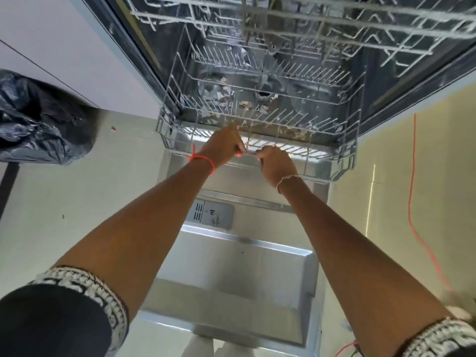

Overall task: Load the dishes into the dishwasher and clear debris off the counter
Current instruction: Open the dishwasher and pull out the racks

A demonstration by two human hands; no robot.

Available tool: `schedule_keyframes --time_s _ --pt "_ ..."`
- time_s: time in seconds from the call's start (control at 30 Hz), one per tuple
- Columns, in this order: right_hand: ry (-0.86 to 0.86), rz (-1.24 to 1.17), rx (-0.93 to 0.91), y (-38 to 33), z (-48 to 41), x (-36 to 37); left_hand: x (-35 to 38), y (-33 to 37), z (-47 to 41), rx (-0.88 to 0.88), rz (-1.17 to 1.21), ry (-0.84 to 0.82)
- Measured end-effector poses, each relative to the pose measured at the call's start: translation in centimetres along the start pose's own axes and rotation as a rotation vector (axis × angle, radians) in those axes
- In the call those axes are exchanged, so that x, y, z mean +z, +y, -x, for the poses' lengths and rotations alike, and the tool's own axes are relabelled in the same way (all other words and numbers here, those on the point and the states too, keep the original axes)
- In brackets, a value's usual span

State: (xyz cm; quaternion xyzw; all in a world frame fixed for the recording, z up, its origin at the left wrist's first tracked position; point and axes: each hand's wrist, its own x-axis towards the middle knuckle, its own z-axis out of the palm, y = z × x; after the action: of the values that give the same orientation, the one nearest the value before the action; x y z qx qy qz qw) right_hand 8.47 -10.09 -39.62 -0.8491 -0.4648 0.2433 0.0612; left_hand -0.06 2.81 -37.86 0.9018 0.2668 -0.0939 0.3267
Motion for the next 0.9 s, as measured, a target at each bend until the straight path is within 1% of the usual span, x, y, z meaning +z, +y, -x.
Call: schedule_keyframes --time_s 0.13,0.37,0.47,0.6,0.87,0.9 --pt "-0.024 0.003 0.013 -1.5 3.5 1.7 1.5 0.2 4.3 -0.007 -0.036 -0.034" --pt "-0.12 0.046 -0.011 -4.0 12.0 4.9 5.4 0.0 13.6 -0.045 -0.059 -0.026" --pt "-0.181 0.065 -0.007 -5.1 15.7 6.5 6.9 -0.2 17.7 -0.045 -0.078 -0.06" --pt "-0.257 0.078 0.007 -6.9 20.3 8.3 8.5 -0.5 22.7 -0.07 -0.033 -0.121" --pt "-0.277 0.084 0.04 -9.9 28.3 12.1 12.1 -1.3 31.2 -0.104 -0.035 -0.177" --pt "-0.274 0.077 0.044 -10.1 29.0 12.5 12.5 -1.4 31.8 -0.101 -0.03 -0.164"
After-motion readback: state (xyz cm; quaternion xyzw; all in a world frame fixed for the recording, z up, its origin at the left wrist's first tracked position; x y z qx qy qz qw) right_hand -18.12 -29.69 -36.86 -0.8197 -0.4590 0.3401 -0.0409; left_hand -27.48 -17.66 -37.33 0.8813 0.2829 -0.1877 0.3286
